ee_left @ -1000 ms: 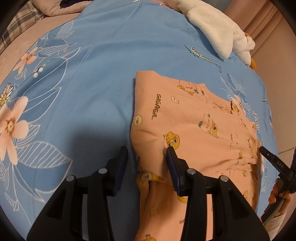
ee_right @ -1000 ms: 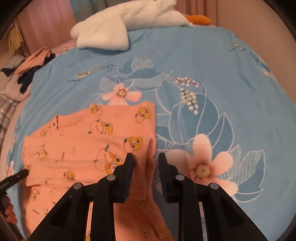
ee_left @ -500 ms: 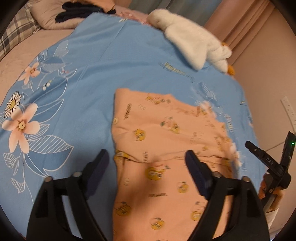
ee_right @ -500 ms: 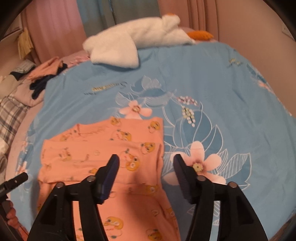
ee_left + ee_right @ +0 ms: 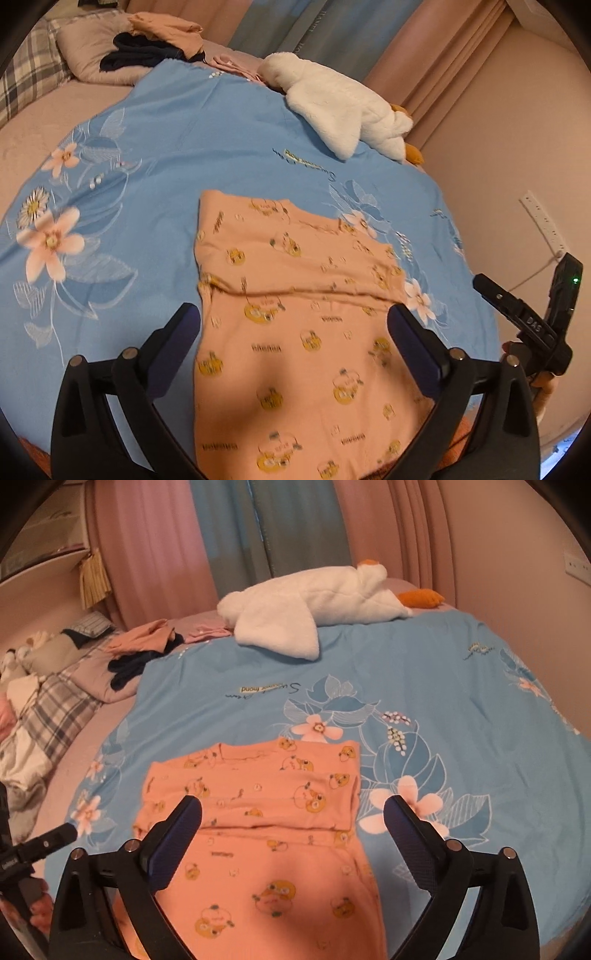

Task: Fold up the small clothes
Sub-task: 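Open the right gripper and pull both grippers back from the folded onesie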

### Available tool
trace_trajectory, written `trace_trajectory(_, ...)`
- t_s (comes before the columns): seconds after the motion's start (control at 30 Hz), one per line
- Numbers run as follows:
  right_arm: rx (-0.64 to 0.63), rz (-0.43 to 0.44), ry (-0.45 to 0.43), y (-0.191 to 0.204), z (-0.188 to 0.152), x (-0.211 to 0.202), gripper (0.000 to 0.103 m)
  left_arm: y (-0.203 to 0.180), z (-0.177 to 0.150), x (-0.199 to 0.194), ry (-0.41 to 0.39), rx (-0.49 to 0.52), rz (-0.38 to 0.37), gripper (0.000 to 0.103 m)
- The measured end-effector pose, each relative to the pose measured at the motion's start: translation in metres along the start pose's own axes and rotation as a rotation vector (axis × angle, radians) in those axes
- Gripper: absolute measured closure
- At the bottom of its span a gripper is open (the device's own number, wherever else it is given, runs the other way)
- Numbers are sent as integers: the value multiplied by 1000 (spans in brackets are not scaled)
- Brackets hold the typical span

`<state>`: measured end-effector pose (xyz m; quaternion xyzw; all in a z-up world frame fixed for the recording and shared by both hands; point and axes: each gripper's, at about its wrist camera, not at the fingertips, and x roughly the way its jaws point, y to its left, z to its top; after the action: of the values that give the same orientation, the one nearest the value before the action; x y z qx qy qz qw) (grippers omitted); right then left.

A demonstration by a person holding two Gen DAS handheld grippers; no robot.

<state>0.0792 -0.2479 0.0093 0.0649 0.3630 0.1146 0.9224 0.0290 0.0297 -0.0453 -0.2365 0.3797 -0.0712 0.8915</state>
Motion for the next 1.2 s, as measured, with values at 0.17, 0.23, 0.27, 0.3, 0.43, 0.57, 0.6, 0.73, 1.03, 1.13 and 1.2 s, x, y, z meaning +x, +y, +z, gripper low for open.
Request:
trace_trajectory(0.17, -15, 5, 2, 4, -19, -8, 5, 5, -25, -8, 13, -12, 9, 1)
trace_trajectory(0.23, -14, 11, 10, 5, -26, -11, 5, 7, -35, -8, 33, -18, 15, 1)
trace_trajectory(0.27, -11, 16, 14, 4, -30, -12, 5, 8, -41, -8, 42, -19, 12, 1)
trace_trajectory(0.3, -7, 20, 14, 4, -34, -13, 5, 9, -45, -9, 49, -18, 11, 1)
trace_trajectory(0.43, 17, 33, 26, 1, -49, -18, 5, 12, -67, -13, 59, -4, 27, 2)
trace_trajectory(0.57, 34, 45, 35, -3, -65, -26, 5, 11, -87, -17, 67, 8, 34, 2)
trace_trajectory(0.6, 40, 51, 32, -5, -70, -30, 5, 11, -91, -19, 69, 12, 28, 2)
trace_trajectory(0.73, 61, 58, 46, -13, -88, -39, 5, 11, -112, -23, 83, 12, 23, 3)
trace_trajectory(1.03, 121, 1, 163, -45, -141, -39, 5, 28, -150, -21, 141, -33, 23, 14)
trace_trajectory(1.13, 148, 2, 200, -53, -156, -38, 5, 30, -160, -17, 164, -43, 26, 18)
trace_trajectory(1.2, 156, 12, 217, -55, -164, -40, 5, 29, -165, -17, 173, -37, 35, 19)
